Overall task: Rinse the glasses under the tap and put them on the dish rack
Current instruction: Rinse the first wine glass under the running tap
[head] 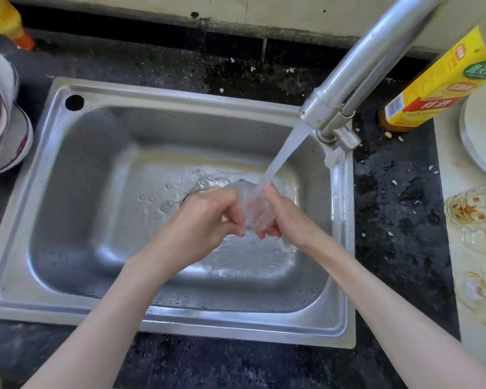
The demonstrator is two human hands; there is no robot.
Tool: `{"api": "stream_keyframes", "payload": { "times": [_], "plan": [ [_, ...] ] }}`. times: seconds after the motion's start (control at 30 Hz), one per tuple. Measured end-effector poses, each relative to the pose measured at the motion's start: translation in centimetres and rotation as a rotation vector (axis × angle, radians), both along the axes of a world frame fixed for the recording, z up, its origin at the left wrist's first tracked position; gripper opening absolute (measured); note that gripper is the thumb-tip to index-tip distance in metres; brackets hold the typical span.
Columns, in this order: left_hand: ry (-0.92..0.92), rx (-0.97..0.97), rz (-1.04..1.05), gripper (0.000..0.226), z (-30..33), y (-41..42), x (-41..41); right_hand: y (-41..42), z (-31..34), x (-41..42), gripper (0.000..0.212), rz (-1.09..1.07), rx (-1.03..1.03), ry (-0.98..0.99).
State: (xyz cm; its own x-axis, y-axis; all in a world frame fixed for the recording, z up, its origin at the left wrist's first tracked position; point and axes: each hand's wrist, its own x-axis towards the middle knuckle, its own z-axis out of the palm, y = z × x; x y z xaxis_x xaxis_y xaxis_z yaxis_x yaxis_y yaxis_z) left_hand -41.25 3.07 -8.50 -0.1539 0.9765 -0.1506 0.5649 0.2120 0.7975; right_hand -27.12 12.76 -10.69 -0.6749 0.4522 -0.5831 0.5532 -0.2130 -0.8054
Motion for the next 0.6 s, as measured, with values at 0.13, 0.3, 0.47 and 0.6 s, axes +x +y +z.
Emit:
{"api": "stream_keyframes", "payload": {
  "times": [0.13, 0.3, 0.47, 0.6],
  "plan": [
    [-0.205, 0.044, 0.247, 0.032, -1.1, -0.6, 0.5, 0.1, 0.2, 0.0, 0.043, 0.03, 0.19, -0.01],
    [-0.627, 0.064, 0.331, 0.009, -1.5, 0.0, 0.0, 0.4, 0.4, 0.5, 0.061, 0.044, -0.566, 0.231],
    [-0.974, 0.001, 0.467, 0.017, -2.8, 1.1, 0.1, 0.8, 0.9, 0.8, 0.039, 0.016, -0.485, 0.168],
    [-1.233, -0.009, 0.688, 0.015, -3.5, 1.9, 0.1, 1.0, 1.2, 1.2, 0.024, -0.111, -0.334, 0.047]
  ]
}}
